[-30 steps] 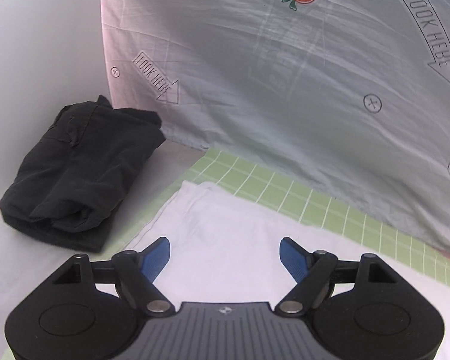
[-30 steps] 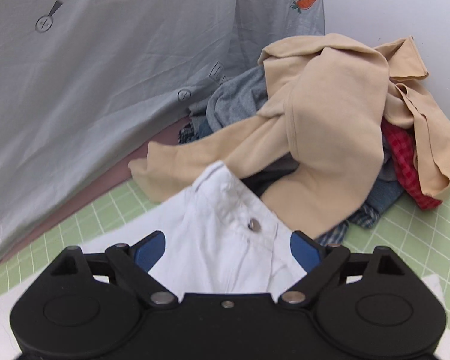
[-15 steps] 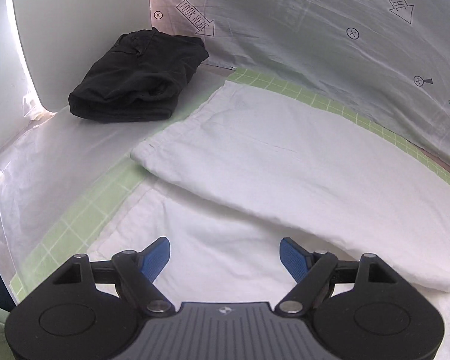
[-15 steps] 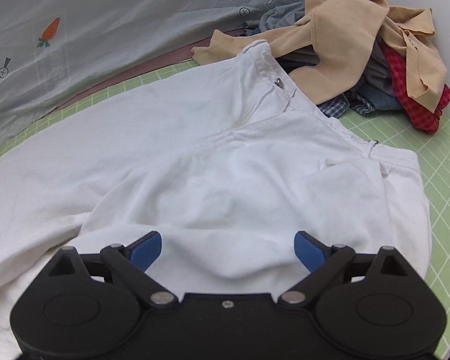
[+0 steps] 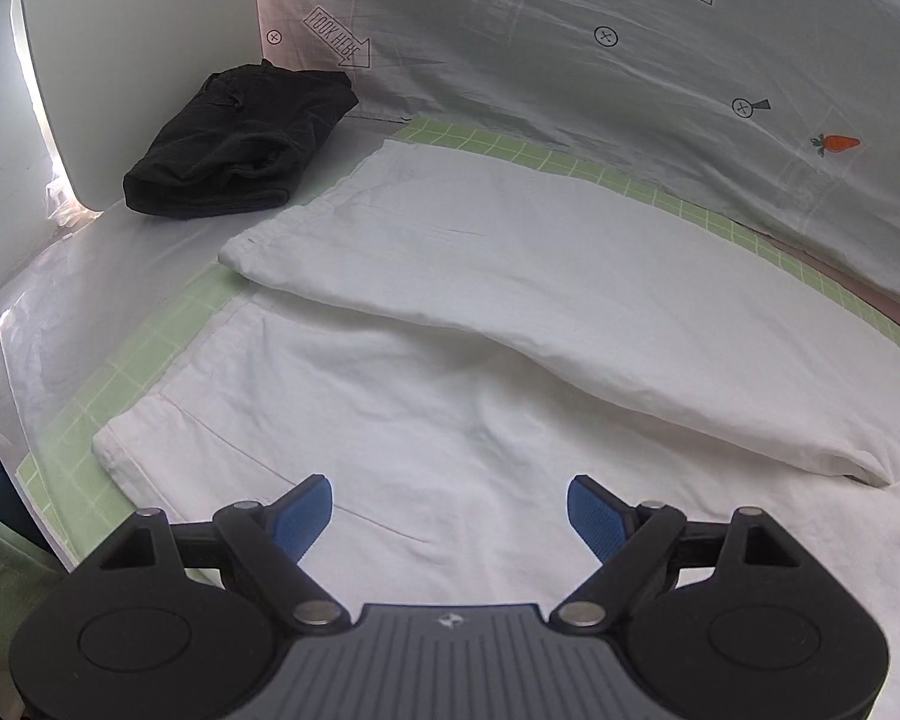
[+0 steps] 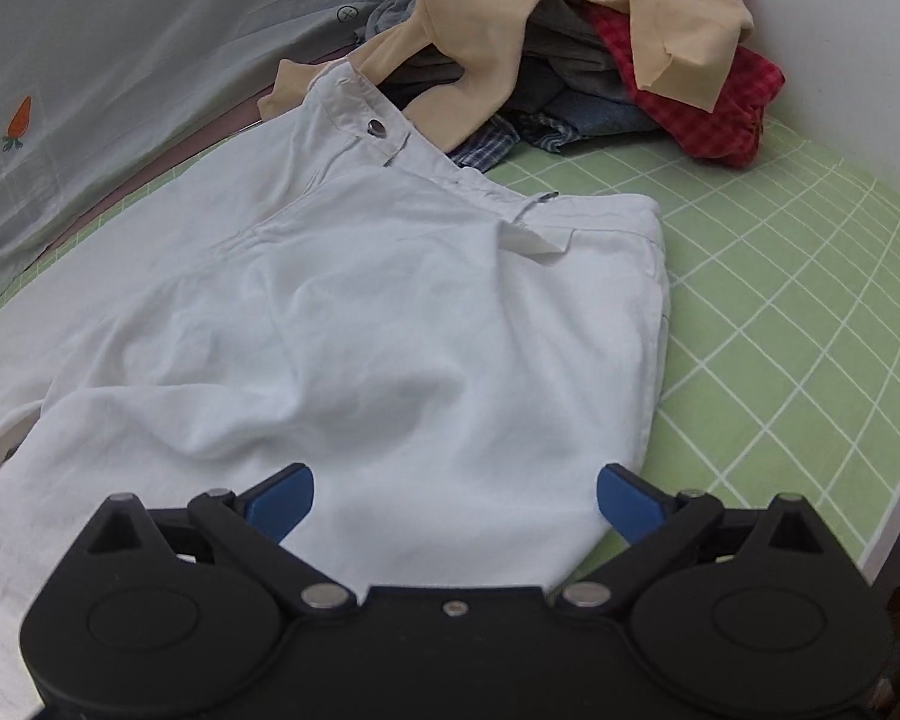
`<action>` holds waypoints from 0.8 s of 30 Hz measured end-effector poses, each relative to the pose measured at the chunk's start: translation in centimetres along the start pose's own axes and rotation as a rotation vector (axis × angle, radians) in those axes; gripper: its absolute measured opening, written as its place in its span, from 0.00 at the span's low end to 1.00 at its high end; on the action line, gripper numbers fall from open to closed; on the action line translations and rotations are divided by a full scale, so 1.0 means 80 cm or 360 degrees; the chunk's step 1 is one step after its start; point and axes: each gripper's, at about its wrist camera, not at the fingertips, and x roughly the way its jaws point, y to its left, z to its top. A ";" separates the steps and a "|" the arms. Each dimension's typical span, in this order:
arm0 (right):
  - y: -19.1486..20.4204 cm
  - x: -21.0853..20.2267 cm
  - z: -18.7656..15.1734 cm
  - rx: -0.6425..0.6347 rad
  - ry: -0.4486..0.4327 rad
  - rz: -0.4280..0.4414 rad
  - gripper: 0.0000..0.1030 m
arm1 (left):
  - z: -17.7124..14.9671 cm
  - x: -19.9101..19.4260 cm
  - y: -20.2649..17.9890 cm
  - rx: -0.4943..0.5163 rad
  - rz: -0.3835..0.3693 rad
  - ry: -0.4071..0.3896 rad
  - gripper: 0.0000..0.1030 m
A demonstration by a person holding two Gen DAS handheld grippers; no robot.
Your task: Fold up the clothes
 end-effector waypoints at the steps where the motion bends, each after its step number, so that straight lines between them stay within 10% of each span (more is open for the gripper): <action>1: -0.008 0.002 0.002 0.0015 0.0009 0.0034 0.99 | -0.005 -0.004 -0.004 -0.0008 0.0010 0.0010 0.84; 11: 0.010 0.025 0.000 -0.0317 0.0097 0.0075 1.00 | -0.040 -0.032 0.021 -0.0102 0.0202 0.0057 0.86; 24: 0.082 -0.026 -0.062 -0.0003 0.0005 -0.0155 1.00 | 0.031 0.074 0.214 -0.0154 0.0331 0.0146 0.86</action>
